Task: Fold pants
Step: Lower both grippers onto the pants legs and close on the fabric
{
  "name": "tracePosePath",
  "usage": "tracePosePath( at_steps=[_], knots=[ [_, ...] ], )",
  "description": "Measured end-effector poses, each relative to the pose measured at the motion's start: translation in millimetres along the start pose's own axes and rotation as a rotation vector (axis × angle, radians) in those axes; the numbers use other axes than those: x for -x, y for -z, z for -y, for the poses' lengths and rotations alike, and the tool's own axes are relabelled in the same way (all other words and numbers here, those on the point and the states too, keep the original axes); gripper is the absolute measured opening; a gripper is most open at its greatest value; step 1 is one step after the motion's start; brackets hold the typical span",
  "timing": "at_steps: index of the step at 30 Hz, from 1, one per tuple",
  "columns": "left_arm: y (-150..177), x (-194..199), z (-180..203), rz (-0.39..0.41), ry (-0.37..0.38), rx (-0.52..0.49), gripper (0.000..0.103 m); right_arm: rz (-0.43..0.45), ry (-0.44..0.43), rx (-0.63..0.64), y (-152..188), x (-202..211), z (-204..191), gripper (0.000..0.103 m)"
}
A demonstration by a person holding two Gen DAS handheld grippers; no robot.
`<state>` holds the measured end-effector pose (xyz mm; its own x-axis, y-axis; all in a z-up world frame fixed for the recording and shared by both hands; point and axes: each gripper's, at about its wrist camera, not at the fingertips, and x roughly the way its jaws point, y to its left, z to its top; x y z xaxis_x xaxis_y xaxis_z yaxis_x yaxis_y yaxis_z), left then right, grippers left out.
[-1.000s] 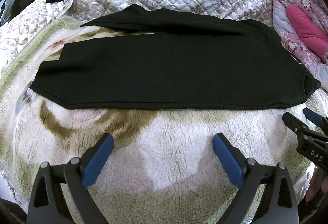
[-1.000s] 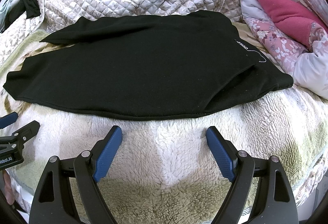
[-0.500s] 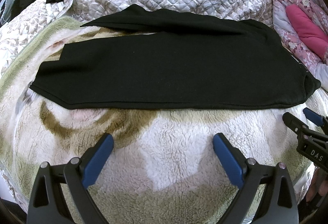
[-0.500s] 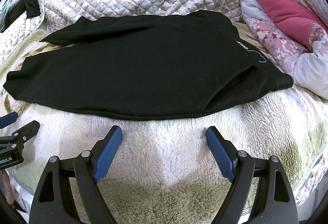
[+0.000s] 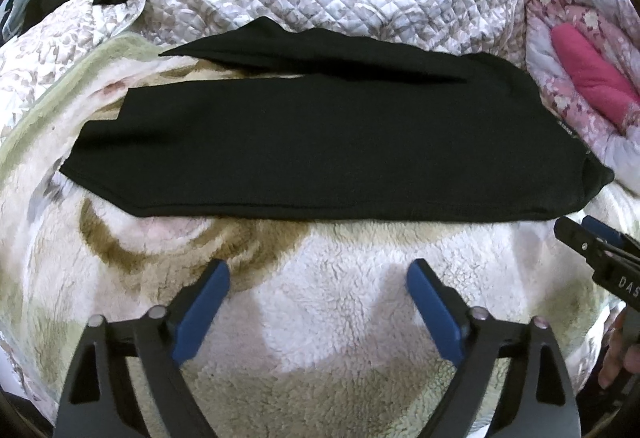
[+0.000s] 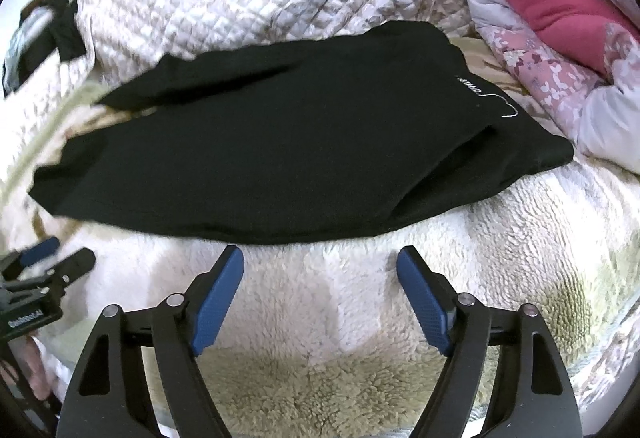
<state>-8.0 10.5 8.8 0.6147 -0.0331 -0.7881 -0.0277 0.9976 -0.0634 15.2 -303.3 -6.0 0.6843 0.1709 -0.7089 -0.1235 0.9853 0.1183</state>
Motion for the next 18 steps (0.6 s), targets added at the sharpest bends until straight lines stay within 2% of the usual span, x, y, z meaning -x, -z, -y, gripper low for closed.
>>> tracePosePath(
  at_steps=[2,4,7,13,18],
  knots=[
    [-2.4,1.2,-6.2,0.007,0.005,0.023,0.076,0.013,-0.022,-0.025,-1.4,1.8,5.4,0.078],
    [-3.9,2.7,-14.8,0.013,0.023,0.058,0.074,0.023,-0.050,-0.053,-2.8,2.9,9.6,0.078],
    [-7.0,4.8,-33.3,0.027,0.054,0.126,0.074,0.029,-0.062,-0.103,-5.8,4.5,18.5,0.078],
    [-14.2,-1.4,-84.3,0.031,0.068,0.316,0.074,0.019,-0.098,-0.258,-8.9,2.3,45.9,0.078],
    [-19.3,-13.5,-98.4,0.030,0.090,0.372,0.074,0.009,-0.103,-0.349,-16.2,-8.1,67.0,0.078]
  ],
)
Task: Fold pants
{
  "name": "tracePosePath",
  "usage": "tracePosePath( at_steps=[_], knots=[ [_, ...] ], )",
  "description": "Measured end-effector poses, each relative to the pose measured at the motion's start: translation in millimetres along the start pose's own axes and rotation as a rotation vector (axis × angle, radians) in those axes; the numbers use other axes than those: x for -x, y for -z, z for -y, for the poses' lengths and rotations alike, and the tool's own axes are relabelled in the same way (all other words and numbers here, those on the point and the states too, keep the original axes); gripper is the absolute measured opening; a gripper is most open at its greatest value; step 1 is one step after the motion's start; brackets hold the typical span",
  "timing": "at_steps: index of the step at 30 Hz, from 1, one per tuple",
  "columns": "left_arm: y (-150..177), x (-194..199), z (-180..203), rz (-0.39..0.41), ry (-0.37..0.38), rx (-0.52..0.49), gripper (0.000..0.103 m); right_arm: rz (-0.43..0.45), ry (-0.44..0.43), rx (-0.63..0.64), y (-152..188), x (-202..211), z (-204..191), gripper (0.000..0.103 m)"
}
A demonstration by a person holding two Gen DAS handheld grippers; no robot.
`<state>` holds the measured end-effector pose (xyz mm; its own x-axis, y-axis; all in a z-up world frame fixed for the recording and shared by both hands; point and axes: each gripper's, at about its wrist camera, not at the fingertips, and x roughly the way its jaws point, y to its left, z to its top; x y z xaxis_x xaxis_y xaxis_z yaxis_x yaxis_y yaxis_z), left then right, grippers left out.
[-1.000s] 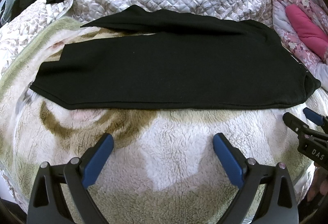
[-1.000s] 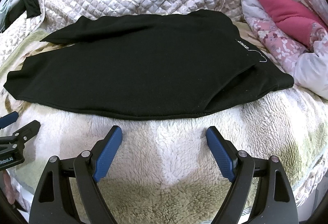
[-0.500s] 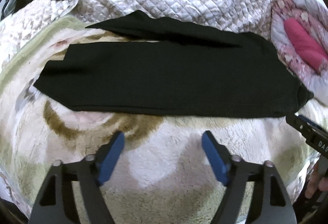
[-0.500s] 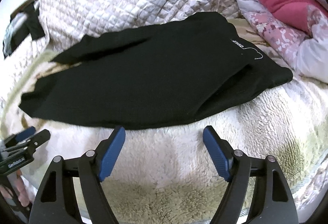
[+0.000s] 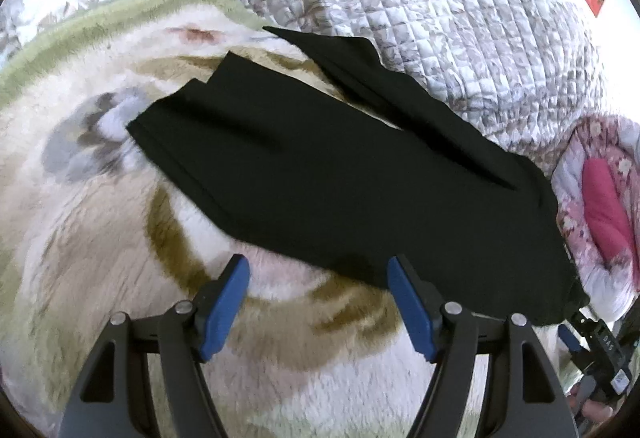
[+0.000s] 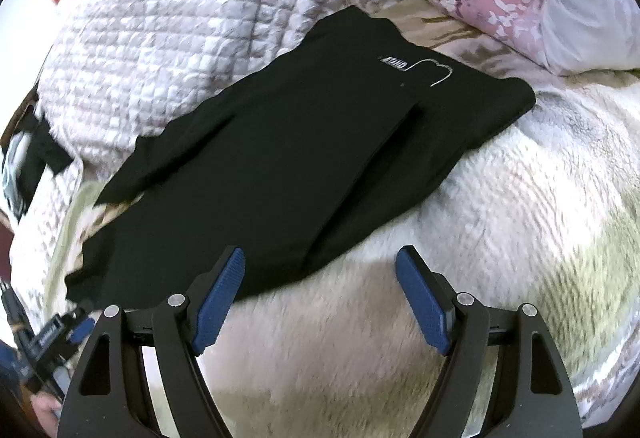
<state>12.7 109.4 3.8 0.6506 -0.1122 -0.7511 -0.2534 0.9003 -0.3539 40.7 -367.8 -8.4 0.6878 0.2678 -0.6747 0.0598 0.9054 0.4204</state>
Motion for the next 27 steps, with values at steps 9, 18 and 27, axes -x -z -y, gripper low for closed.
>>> tracePosePath(
  at_steps=[9,18,27],
  knots=[
    [-13.4,-14.6,10.3,0.039,-0.041,-0.044,0.072,0.009,-0.008,-0.059,-26.1,-22.8,10.9,0.070],
    [-23.6,-20.2,3.6,0.045,-0.087,-0.026,0.017,0.037,0.021,-0.132,-37.1,-24.4,26.1,0.017],
    [-25.9,1.7,6.3,0.068,-0.083,-0.014,0.006,0.081,-0.040,-0.124,-44.9,-4.9,22.8,0.005]
  ],
)
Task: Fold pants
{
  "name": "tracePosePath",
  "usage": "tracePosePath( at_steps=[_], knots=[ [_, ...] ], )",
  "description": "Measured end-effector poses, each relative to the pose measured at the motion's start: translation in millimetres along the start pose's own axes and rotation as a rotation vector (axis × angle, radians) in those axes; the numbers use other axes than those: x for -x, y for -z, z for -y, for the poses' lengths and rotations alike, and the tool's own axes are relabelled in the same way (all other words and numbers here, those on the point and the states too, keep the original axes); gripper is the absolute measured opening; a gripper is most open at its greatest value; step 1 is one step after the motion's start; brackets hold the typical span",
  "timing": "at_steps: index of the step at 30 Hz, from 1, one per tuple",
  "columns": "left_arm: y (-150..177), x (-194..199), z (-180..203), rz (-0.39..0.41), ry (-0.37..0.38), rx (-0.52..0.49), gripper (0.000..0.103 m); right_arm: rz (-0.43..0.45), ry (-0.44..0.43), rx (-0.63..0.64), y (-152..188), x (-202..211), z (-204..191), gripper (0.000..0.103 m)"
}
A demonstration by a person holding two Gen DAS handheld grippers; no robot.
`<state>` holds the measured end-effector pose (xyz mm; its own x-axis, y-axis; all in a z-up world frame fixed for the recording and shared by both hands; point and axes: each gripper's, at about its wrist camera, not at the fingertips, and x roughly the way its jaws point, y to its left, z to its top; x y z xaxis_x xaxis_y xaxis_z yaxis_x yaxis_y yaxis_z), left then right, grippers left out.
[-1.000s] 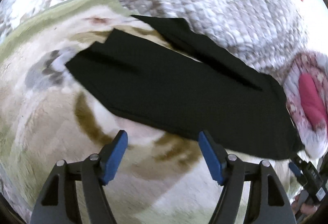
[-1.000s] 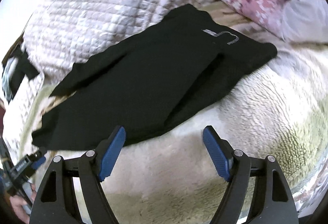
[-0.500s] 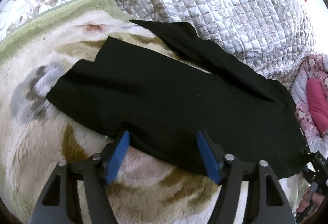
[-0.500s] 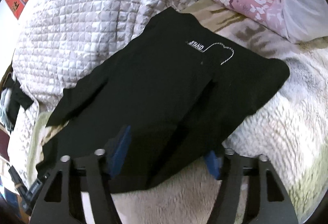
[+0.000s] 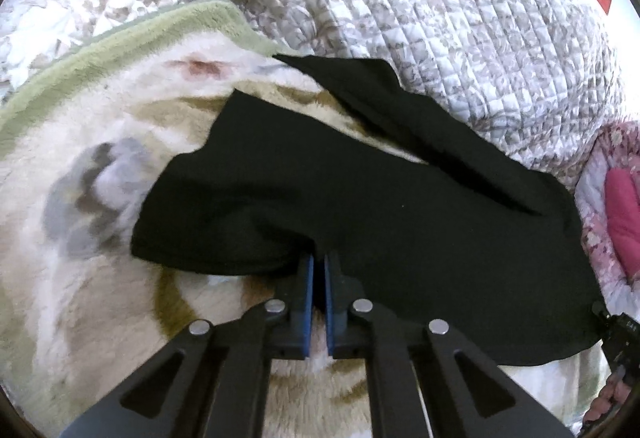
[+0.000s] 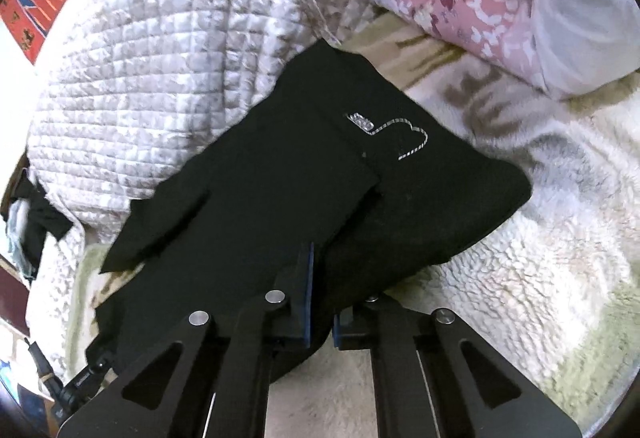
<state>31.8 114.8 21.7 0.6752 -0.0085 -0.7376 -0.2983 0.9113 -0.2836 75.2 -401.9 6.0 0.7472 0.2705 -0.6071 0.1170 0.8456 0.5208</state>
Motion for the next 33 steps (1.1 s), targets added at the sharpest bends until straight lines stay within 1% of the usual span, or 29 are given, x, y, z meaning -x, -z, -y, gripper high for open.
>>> tracePosePath(
  at_steps=[2,5,8,10,13,15,16,17,18,19,20,21,22,24,25,26,28,31,32,33],
  knots=[
    [0.5,15.4,-3.2,0.009,0.017,0.019,0.005,0.007,-0.020,0.006,1.0,13.7,-1.9,0.005],
    [9.7,40.9,-7.5,0.022,0.032,0.023,0.005,0.015,-0.027,0.014,9.0,39.2,-0.5,0.005],
    [23.3,61.7,-12.5,0.029,0.038,0.024,0.004,-0.011,-0.035,-0.015,26.6,57.9,9.9,0.005],
    [36.2,72.5,-17.7,0.032,0.034,0.020,0.004,-0.031,-0.018,-0.009,42.5,67.1,14.7,0.005],
    [56.0,73.1,-25.7,-0.001,0.022,0.019,0.004,-0.072,0.008,-0.031,61.5,67.9,27.7,0.005],
    [64.3,68.1,-29.5,-0.028,0.021,0.022,0.005,-0.105,0.017,-0.053,69.8,60.0,37.2,0.006],
    [65.7,64.4,-32.4,-0.043,0.034,0.037,0.005,-0.125,0.014,-0.078,71.1,55.5,42.0,0.007],
    [65.8,63.1,-34.3,-0.051,0.051,0.047,0.005,-0.126,0.005,-0.093,70.2,55.0,44.8,0.007],
    [64.3,63.6,-35.1,-0.043,0.056,0.053,0.005,-0.120,0.000,-0.097,69.3,55.7,45.4,0.015],
    [62.3,64.8,-35.3,-0.032,0.064,0.055,0.006,-0.111,0.003,-0.096,67.8,57.1,45.1,0.027],
    [59.3,66.1,-36.1,-0.019,0.068,0.058,0.006,-0.094,0.023,-0.098,66.5,60.1,45.5,0.031],
    [56.7,67.1,-38.2,-0.004,0.066,0.067,0.006,-0.080,0.028,-0.103,65.4,62.3,46.8,0.034],
    [54.4,66.9,-41.0,0.002,0.059,0.077,0.007,-0.066,0.021,-0.111,64.5,64.8,48.5,0.034],
    [49.3,65.2,-48.9,0.009,0.039,0.106,0.013,-0.042,0.016,-0.129,61.8,69.0,52.8,0.034],
    [47.0,63.7,-53.8,0.010,0.034,0.127,0.018,-0.031,0.012,-0.138,60.3,71.1,55.1,0.034],
    [44.7,62.0,-58.8,0.011,0.029,0.149,0.020,-0.023,0.001,-0.152,59.2,72.4,57.2,0.034],
    [39.6,60.7,-67.1,0.021,0.030,0.191,0.020,-0.018,-0.010,-0.168,58.1,72.7,60.0,0.034],
    [34.5,69.8,-77.3,0.075,0.038,0.236,0.021,-0.012,-0.019,-0.175,58.5,72.9,60.3,0.034],
    [33.4,74.1,-79.2,0.097,0.035,0.236,0.027,-0.012,-0.020,-0.172,58.2,72.6,60.1,0.034],
    [31.7,79.3,-81.7,0.124,0.006,0.233,0.032,-0.012,-0.019,-0.172,58.0,72.3,60.2,0.034]
  ],
)
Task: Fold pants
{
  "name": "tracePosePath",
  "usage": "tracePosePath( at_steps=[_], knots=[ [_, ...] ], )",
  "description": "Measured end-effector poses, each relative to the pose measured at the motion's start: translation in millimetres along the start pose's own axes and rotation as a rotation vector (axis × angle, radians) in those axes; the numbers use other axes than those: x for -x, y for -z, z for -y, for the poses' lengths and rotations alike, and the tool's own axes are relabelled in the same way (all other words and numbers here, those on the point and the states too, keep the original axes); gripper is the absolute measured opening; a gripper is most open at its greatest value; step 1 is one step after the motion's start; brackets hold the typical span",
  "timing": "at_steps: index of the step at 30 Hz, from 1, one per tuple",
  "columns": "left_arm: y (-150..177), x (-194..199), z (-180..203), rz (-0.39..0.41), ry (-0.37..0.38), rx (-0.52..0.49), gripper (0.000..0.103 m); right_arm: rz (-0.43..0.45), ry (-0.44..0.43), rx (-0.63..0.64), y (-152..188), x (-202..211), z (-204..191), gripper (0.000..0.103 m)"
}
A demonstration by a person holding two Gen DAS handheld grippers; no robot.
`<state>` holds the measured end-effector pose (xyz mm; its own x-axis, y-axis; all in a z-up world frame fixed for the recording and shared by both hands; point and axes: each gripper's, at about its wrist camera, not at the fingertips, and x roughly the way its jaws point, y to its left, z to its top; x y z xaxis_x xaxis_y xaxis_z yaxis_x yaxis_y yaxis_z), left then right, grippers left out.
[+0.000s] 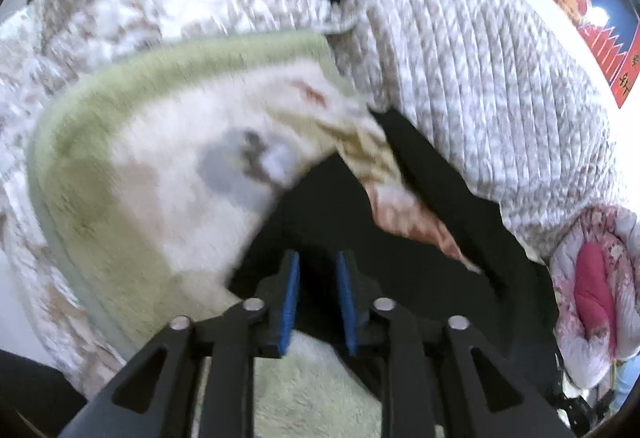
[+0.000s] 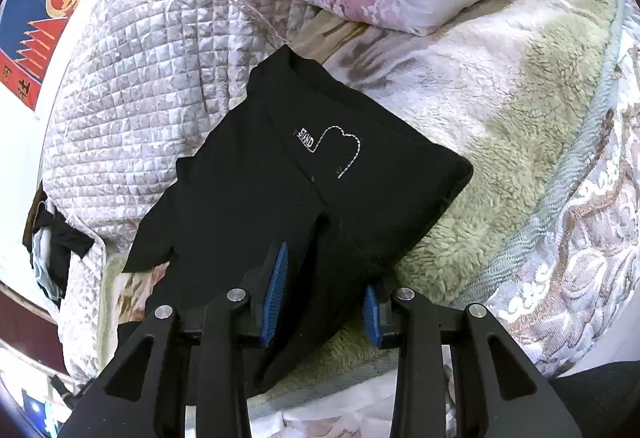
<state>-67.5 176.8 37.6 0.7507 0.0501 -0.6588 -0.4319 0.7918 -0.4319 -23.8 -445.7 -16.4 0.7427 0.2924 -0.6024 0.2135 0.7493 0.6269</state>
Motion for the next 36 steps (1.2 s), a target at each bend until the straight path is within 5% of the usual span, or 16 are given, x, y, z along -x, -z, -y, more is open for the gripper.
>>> tracePosePath(
  at_steps=[2,7,12,13,14,16,22,31,36],
  knots=[
    [-4.6,6.7,-8.0,0.054,-0.092,0.004,0.051,-0.005,-0.001,-0.005,0.7,-0.9,-0.5,0.034],
    [6.0,-10.3,-25.2,-0.069,-0.074,0.017,0.055,-0.006,-0.001,-0.004,1.7,-2.1,0.8,0.034],
    [6.0,-16.7,-16.4,-0.053,-0.102,-0.035,0.056,-0.008,0.007,-0.004,2.2,-6.7,-1.2,0.034],
    [6.0,-17.5,-13.7,-0.050,-0.115,-0.046,0.044,-0.008,0.004,-0.002,1.9,-6.1,-1.0,0.034],
    [6.1,-18.0,-10.4,-0.047,-0.126,-0.065,0.019,-0.002,-0.002,0.006,1.7,-5.2,-1.5,0.034],
    [7.0,-15.5,-4.2,-0.053,-0.111,-0.088,0.004,0.013,-0.003,0.029,1.8,-1.5,-4.0,0.030],
    [0.2,3.6,2.6,-0.048,-0.045,-0.083,0.004,0.021,0.005,0.037,-3.4,0.4,-2.5,0.004],
    [-19.8,32.8,-10.2,-0.057,-0.052,-0.066,0.004,0.052,-0.030,-0.006,-9.0,25.0,0.8,0.002],
    [-6.6,25.9,-16.8,-0.109,-0.104,-0.092,0.004,0.023,0.051,-0.024,-4.9,21.2,11.4,0.002]
  ],
)
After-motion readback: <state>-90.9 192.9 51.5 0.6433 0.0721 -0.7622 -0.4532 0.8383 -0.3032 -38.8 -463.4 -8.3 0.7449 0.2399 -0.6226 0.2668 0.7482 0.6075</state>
